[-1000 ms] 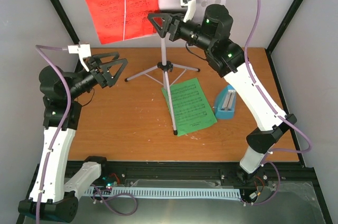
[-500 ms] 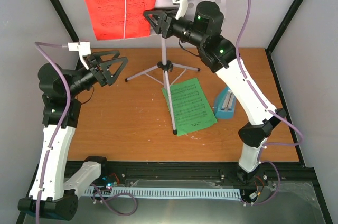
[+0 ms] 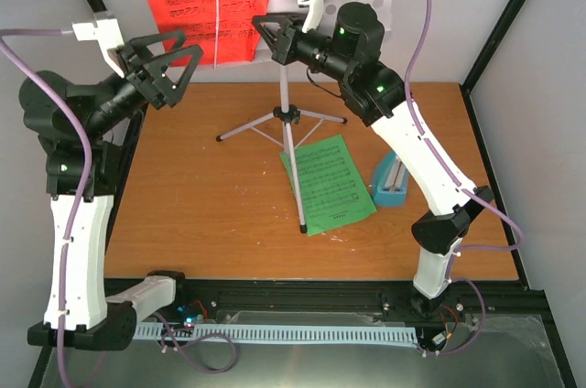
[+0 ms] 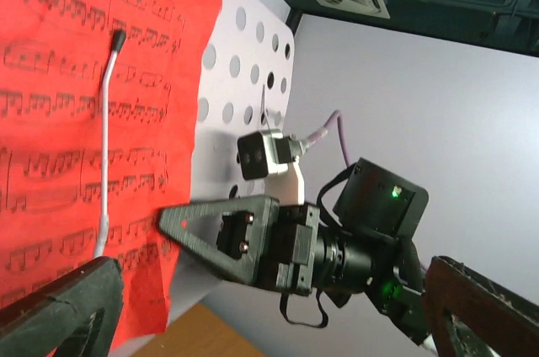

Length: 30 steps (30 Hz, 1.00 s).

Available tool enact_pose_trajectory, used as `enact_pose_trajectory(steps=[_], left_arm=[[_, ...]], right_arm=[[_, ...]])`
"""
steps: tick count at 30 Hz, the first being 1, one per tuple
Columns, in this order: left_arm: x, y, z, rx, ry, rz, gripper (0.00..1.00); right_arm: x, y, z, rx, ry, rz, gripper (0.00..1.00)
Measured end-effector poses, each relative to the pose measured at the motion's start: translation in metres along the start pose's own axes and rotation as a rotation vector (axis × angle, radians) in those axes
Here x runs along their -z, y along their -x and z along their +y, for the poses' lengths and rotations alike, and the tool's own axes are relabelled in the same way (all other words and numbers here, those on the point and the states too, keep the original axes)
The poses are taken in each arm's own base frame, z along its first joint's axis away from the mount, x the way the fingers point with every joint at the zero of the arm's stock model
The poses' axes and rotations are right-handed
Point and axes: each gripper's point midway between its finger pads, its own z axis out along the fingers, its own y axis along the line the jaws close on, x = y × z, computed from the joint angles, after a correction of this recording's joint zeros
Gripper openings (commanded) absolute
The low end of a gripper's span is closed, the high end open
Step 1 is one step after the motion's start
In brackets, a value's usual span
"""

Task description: Pack up the instrument practice props

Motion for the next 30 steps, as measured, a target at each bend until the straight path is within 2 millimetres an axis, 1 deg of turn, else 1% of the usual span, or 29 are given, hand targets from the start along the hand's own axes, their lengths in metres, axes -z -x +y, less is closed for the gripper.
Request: enact_pose_trajectory(steps=[3,5,6,9,11,13,16,22,25,29,30], left_arm=[[-0.010,0.010,0.005,0.002,-0.003,-0.002,0.82],[-0.017,0.010,0.013,0.017,-0.007,0.008,0.74],[-0.020,0.009,0.018,0.025,-0.009,0.013,0.70],[-0.033,-0.001,0.044,0.073,0.016,0.040,0.63],[-0.039,-0.007,0.059,0.098,0.036,0.054,0.56],[-0.043,-0.012,0.068,0.115,0.053,0.062,0.49],[-0.045,-0.013,0.074,0.124,0.063,0.063,0.47],[-0.047,-0.008,0.070,0.117,0.050,0.050,0.44],[-0.053,-0.005,0.068,0.112,0.036,0.047,0.44],[-0.066,-0.011,0.067,0.126,0.018,0.057,0.43],[-0.070,-0.013,0.067,0.129,0.015,0.062,0.41]], right_arm=[[0.000,0.001,0.001,0.001,0.002,-0.007,0.03],[0.000,0.002,0.002,0.002,0.005,-0.009,0.03],[-0.001,0.001,0.003,0.002,0.007,-0.009,0.03],[-0.001,0.001,0.003,0.002,0.009,-0.008,0.03],[-0.001,0.001,0.004,0.002,0.010,-0.009,0.03],[-0.001,0.001,0.004,0.003,0.011,-0.009,0.03],[-0.002,0.001,0.006,0.004,0.015,-0.012,0.03],[-0.002,0.001,0.007,0.003,0.014,-0.014,0.03],[-0.003,0.000,0.008,0.003,0.016,-0.014,0.03],[-0.003,0.000,0.009,0.005,0.019,-0.016,0.03],[-0.003,0.000,0.009,0.005,0.019,-0.017,0.03]])
